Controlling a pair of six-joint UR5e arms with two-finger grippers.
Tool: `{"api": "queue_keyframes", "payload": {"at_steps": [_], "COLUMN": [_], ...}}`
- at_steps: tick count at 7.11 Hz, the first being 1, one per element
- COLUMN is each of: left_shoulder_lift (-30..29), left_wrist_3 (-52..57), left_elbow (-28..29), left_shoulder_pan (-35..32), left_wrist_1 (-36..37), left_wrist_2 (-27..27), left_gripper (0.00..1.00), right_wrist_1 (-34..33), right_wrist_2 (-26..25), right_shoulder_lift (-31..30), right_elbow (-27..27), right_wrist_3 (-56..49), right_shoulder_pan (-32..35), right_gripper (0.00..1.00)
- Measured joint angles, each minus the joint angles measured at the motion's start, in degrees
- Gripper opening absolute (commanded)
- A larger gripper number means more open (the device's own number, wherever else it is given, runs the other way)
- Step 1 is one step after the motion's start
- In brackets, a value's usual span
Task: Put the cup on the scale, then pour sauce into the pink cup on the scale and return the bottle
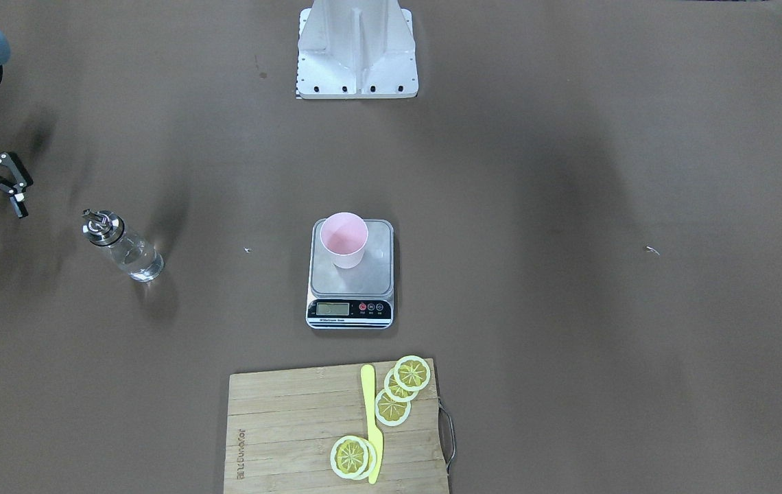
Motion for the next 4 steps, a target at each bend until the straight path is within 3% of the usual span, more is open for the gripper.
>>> {"api": "queue_keyframes", "payload": {"at_steps": [2, 4], "left_shoulder_lift": [0.09, 0.75], "left_wrist_3": [0.38, 3.76], "left_elbow": [-0.02, 0.25], "left_shoulder_pan": [-0.67, -2.94], "left_wrist_1": [-0.05, 0.09], "left_wrist_2": [-0.29, -0.24], "left_gripper": [1.0, 1.0], "right_wrist_1": [-8.49, -23.48], "right_wrist_2": [15.59, 36.46], "right_shoulder_lift": [6.64, 14.34], "right_elbow": [-2.73, -3.15], "right_wrist_3": [-1.42, -2.94], "right_shoulder_pan": [13.61, 27.98], "right_gripper": [1.0, 1.0]}}
